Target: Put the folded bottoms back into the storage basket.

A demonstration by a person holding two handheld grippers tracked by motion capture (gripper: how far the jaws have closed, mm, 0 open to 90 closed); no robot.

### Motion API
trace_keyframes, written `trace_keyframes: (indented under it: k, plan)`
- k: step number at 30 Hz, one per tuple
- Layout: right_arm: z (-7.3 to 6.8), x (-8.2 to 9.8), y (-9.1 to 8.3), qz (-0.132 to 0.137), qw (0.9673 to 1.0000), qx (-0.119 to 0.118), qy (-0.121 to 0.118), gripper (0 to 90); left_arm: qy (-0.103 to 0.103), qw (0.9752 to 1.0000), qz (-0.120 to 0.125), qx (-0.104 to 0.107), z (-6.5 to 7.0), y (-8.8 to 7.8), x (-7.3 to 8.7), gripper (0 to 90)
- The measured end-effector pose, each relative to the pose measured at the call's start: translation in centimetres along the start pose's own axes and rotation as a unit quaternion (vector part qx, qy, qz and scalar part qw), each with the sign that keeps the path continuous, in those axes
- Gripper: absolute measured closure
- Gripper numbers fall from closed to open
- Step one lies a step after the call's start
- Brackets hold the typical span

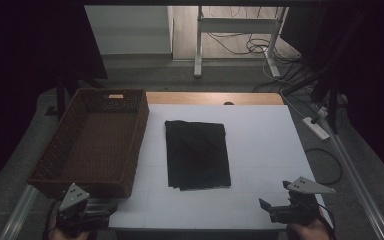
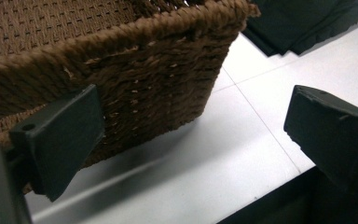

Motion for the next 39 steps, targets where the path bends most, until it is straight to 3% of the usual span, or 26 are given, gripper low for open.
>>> trace_keyframes:
  k: [19,29,32,39]
  plan:
    - [0.09,0.01,-0.18,0.009,0.9999,0.003,0.007,0.5,0.010,0.9999,-0.004,0.000,0.15,0.13,-0.01,3.8]
    - [0.06,-0.02,-0.08,0.005,1.0000,0.004,0.006,0.6,0.001,1.0000,0.004,0.001,-0.02,-0.09,0.02,1.0]
    - [0.03,-0.01,-0.06,0.004,1.0000,0.004,0.006,1.0,0.000,0.9999,0.004,0.016,0.16,-0.16,0.01,1.0]
    - [0.02,0.00,-0.03,0.003,1.0000,0.003,0.004,1.0,0.014,0.9998,-0.002,0.014,0.64,-0.04,-0.08,0.0]
Point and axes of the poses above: each handheld gripper's, and its own axes: y roughly forward along the jaws, x roughly out of its underside, z roughly to its right, the point moved 3 cm from there along y, roughly forward along the jaws
